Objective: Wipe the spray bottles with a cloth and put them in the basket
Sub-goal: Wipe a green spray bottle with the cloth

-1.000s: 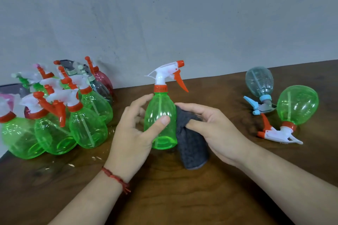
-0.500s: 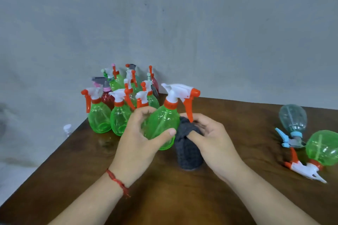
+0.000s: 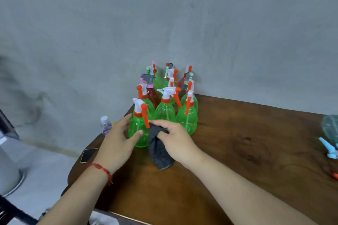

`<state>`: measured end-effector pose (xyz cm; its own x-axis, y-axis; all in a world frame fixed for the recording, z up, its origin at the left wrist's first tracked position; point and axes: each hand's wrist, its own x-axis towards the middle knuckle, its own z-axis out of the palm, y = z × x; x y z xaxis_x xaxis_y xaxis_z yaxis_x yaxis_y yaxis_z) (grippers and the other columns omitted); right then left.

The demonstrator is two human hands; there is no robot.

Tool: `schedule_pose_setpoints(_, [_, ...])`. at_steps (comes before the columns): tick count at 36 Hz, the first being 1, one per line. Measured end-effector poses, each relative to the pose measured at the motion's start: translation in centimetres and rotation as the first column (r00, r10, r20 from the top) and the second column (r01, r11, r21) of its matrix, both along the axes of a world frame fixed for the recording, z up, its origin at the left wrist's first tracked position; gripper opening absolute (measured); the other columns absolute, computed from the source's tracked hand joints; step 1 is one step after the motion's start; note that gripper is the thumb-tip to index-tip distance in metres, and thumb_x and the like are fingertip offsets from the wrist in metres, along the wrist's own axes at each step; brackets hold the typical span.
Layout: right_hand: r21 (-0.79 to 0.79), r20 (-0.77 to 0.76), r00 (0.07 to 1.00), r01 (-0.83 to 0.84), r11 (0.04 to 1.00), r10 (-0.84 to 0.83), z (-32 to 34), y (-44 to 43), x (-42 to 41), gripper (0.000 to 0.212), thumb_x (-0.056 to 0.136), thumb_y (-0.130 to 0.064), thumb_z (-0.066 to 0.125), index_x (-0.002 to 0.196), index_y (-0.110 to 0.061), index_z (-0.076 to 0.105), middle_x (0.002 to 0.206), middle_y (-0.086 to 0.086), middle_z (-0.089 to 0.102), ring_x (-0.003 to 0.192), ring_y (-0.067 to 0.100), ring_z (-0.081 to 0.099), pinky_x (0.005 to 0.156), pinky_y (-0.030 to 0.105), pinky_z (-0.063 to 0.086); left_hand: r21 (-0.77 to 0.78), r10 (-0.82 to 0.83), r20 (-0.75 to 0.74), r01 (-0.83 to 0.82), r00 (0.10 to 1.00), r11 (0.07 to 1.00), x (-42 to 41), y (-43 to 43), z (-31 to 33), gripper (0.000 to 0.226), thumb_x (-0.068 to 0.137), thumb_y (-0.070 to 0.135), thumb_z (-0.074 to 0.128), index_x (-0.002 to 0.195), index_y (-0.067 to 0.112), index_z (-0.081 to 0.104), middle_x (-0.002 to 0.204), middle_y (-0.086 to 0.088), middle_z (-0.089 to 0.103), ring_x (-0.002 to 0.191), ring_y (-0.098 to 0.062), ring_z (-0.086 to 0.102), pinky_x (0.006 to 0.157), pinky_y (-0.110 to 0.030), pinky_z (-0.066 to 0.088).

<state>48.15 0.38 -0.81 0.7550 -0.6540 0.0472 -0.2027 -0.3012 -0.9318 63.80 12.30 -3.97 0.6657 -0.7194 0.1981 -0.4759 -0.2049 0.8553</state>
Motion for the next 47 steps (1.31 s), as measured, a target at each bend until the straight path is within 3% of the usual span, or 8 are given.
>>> schedule_pose_setpoints(4, [0.035, 0.022, 1.000, 0.019, 0.999, -0.020, 0.4, -0.2, -0.4, 0.051, 0.104, -0.006, 0.049, 0.134, -0.040, 0.070, 0.137, -0.025, 0.065, 0.130, 0.000, 0.057, 0.118, 0.032, 0.044, 0.009, 0.036, 0.066, -0.037, 0.997, 0.999, -1.0, 0.0, -0.2, 0.049, 0.100, 0.027, 0.074, 0.140, 0.046, 0.052, 0.125, 0.036, 0.060, 0.112, 0.028, 0.052, 0.099, -0.009, 0.045])
schedule_pose_setpoints(8, [0.084, 0.067, 0.996, 0.052, 0.995, -0.057, 1.1, -1.0, -2.2, 0.053, 0.102, -0.005, 0.048, 0.127, -0.046, 0.073, 0.130, -0.027, 0.069, 0.125, 0.001, 0.062, 0.116, 0.038, 0.048, -0.033, 0.171, 0.091, -0.169, 0.981, 0.985, -1.9, 0.6, -0.8, 0.061, 0.095, 0.030, 0.077, 0.149, 0.032, 0.048, 0.147, 0.006, 0.054, 0.139, -0.012, 0.052, 0.115, -0.044, 0.047])
schedule_pose_setpoints(11, [0.105, 0.086, 0.994, 0.060, 0.993, -0.069, 1.6, -1.8, -4.6, 0.055, 0.101, -0.004, 0.048, 0.124, -0.046, 0.075, 0.126, -0.025, 0.072, 0.122, 0.002, 0.065, 0.116, 0.040, 0.048, -0.269, 0.251, 0.014, -0.238, 0.968, 0.933, -5.1, 1.5, 0.5, 0.031, 0.096, 0.024, 0.075, 0.119, 0.031, 0.057, 0.119, 0.003, 0.060, 0.110, -0.013, 0.063, 0.095, -0.035, 0.055])
schedule_pose_setpoints(18, [0.155, 0.117, 0.992, 0.023, 0.988, -0.042, 3.4, -3.0, -12.2, 0.041, 0.109, -0.011, 0.043, 0.129, -0.029, 0.074, 0.126, -0.011, 0.075, 0.121, 0.009, 0.067, 0.111, 0.035, 0.049, -0.194, -0.181, 0.137, 0.205, 0.974, 0.959, -13.0, -1.1, 4.2, 0.024, 0.097, 0.034, 0.073, 0.117, 0.042, 0.062, 0.114, 0.024, 0.064, 0.113, -0.002, 0.063, 0.087, -0.009, 0.048])
schedule_pose_setpoints(24, [0.008, 0.074, 0.995, 0.068, 0.998, -0.068, 4.7, -3.9, -19.1, 0.036, 0.104, -0.016, 0.045, 0.114, -0.025, 0.078, 0.119, -0.007, 0.066, 0.112, 0.012, 0.066, 0.102, 0.036, 0.050, -0.148, -0.483, 0.174, 0.508, 0.858, 0.849, -18.2, -5.3, 6.3, 0.044, 0.098, 0.031, 0.077, 0.135, 0.047, 0.060, 0.138, 0.023, 0.061, 0.135, -0.006, 0.056, 0.105, -0.038, 0.051])
schedule_pose_setpoints(29, [0.026, 0.041, 0.994, 0.102, 0.994, -0.103, 5.6, -5.4, -26.1, 0.035, 0.109, -0.019, 0.049, 0.094, -0.026, 0.079, 0.092, 0.005, 0.069, 0.080, 0.018, 0.064, 0.073, 0.033, 0.044, -0.171, -0.563, 0.115, 0.575, 0.818, 0.800, -23.4, -8.5, 7.0, 0.026, 0.098, 0.022, 0.077, 0.112, 0.043, 0.071, 0.119, 0.014, 0.071, 0.118, -0.014, 0.067, 0.099, -0.046, 0.056])
schedule_pose_setpoints(36, [0.171, 0.157, 0.970, 0.158, 0.972, -0.185, 4.4, -8.2, -36.4, 0.042, 0.110, -0.040, 0.051, 0.119, -0.004, 0.070, 0.121, 0.032, 0.064, 0.121, 0.052, 0.057, 0.107, 0.073, 0.041, -0.087, -0.672, 0.080, 0.676, 0.737, 0.731, -31.2, -14.5, 8.8, 0.010, 0.101, 0.023, 0.074, 0.102, 0.032, 0.078, 0.101, 0.014, 0.080, 0.098, -0.008, 0.075, 0.088, -0.029, 0.057])
schedule_pose_setpoints(47, [0.309, 0.276, 0.768, 0.498, 0.810, -0.578, 1.5, -10.7, -47.0, 0.023, 0.102, -0.004, 0.062, 0.119, -0.012, 0.076, 0.107, 0.010, 0.081, 0.102, 0.031, 0.077, 0.092, 0.043, 0.063, 0.025, -0.719, 0.076, 0.720, 0.691, 0.694, -41.3, -25.4, 8.7, 0.014, 0.105, 0.036, 0.065, 0.096, 0.033, 0.075, 0.090, 0.015, 0.076, 0.082, -0.004, 0.072, 0.083, -0.030, 0.059])
